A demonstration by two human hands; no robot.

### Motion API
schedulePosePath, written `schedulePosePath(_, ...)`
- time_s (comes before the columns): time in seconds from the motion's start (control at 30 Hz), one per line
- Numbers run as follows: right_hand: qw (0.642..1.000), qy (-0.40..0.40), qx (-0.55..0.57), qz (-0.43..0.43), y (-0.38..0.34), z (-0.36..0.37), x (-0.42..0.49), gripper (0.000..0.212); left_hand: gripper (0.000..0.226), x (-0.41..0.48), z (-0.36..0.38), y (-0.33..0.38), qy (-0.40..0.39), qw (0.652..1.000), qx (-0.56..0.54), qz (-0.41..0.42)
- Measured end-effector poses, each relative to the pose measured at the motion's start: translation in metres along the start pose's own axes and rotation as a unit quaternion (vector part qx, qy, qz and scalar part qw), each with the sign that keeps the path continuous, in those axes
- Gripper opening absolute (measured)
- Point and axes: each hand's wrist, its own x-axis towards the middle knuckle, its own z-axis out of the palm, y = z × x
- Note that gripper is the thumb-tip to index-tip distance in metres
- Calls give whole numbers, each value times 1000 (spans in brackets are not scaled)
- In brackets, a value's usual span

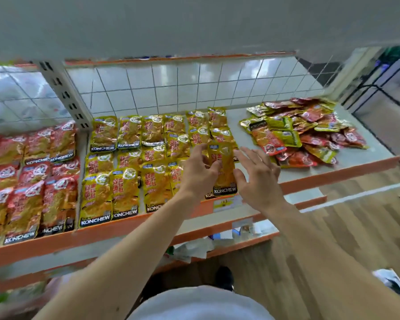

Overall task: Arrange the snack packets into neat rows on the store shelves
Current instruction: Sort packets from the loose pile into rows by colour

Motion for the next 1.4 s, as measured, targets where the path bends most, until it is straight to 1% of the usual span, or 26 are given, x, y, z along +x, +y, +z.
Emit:
schedulePosePath(0.13,999,-19,22,-39,27,-6,23,53,54,10,28,7,43,998,32,-16)
schedulePosePath(0.3,994,-53,54,-81,60,-5,33,54,55,9,57,11,72,986,149,5)
schedulePosePath(0.37,992,-62,55,-90,67,-5,35,53,55,8,62,11,88,974,209,12)
schedulePosePath(0.47,990,-77,51,-105,72,-4,37,51,41,10,69,4,112,946,301,28)
schedulePosePath(0.53,989,-78,48,-116,73,-3,40,50,36,10,70,1,112,934,338,32)
schedulePosePath(0.67,988,-87,37,-120,72,-3,46,52,37,5,68,-2,122,917,377,44)
schedulePosePath(0.73,988,-95,29,-120,73,-2,48,54,30,1,62,-5,136,906,395,74)
schedulePosePath(0.8,987,-110,13,-118,74,-1,50,57,25,-2,52,-12,140,887,419,137)
schedulePosePath(0.83,986,-121,6,-118,74,-1,51,59,29,-2,45,-16,133,874,439,160)
schedulePosePath(0.87,984,-135,0,-117,74,0,52,62,36,-2,39,-20,113,862,465,165)
schedulePosePath(0.93,979,-165,-13,-119,72,2,55,65,54,-1,27,-23,43,844,518,136)
schedulePosePath(1.0,974,-184,-27,-130,68,4,60,66,65,4,19,-25,-20,827,551,106)
schedulePosePath(1.1,966,-199,-45,-158,61,6,70,67,73,13,14,-23,-83,803,581,103)
schedulePosePath(1.17,953,-234,-72,-178,58,10,75,67,76,17,13,-21,-118,790,595,91)
schedulePosePath(1.27,945,-257,-78,-185,54,16,75,64,75,20,10,-20,-137,771,615,92)
schedulePosePath(1.4,949,-251,-62,-179,50,21,68,63,77,23,0,-22,-157,770,610,97)
